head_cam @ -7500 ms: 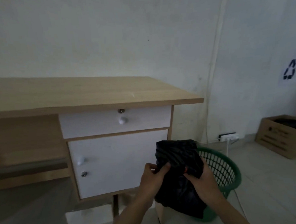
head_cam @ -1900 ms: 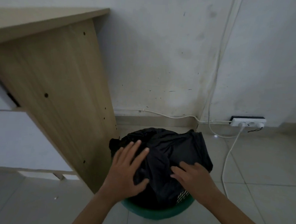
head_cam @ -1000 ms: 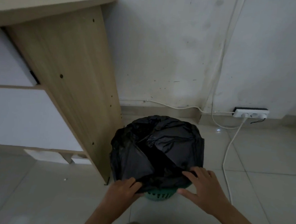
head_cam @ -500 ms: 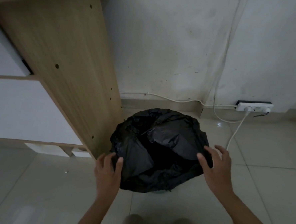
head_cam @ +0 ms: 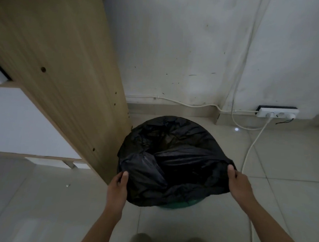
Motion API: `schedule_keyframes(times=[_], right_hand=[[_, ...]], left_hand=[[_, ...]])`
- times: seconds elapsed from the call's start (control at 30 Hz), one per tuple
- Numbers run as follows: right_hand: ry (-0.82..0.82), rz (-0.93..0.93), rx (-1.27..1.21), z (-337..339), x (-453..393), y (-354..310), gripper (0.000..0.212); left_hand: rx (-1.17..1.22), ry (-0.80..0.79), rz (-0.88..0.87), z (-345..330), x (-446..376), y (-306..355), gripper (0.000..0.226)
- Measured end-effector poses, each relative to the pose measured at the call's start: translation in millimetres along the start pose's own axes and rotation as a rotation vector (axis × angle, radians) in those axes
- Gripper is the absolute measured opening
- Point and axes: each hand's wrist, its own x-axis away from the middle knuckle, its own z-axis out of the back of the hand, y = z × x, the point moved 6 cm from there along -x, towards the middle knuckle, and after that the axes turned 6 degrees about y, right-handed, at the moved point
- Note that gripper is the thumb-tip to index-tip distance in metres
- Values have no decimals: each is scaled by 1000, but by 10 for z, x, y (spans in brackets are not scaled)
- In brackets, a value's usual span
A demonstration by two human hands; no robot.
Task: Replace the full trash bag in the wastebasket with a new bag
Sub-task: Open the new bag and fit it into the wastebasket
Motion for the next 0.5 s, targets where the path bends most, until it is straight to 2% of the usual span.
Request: schedule_keyframes(times=[0.13,0.2,0.3,0.4,0.5], right_hand=[[-161,-108,-36,-209,110,128,70],[-166,-111,-96,-232,209,112,70],[-99,-79,-184,-212,367,131,82],[47,-19,-228,-52,643,14,59],[50,130,-238,-42,825,-80,46]], left_hand=[[5,-41,55,-25,11,-92,48],[53,-40,42,-11,73,-111,48],[162,-19,-47,36,296,-53,60],[244,-25,-66,5,542,-55,68],[165,-8,-107,-44,666,-170,68]])
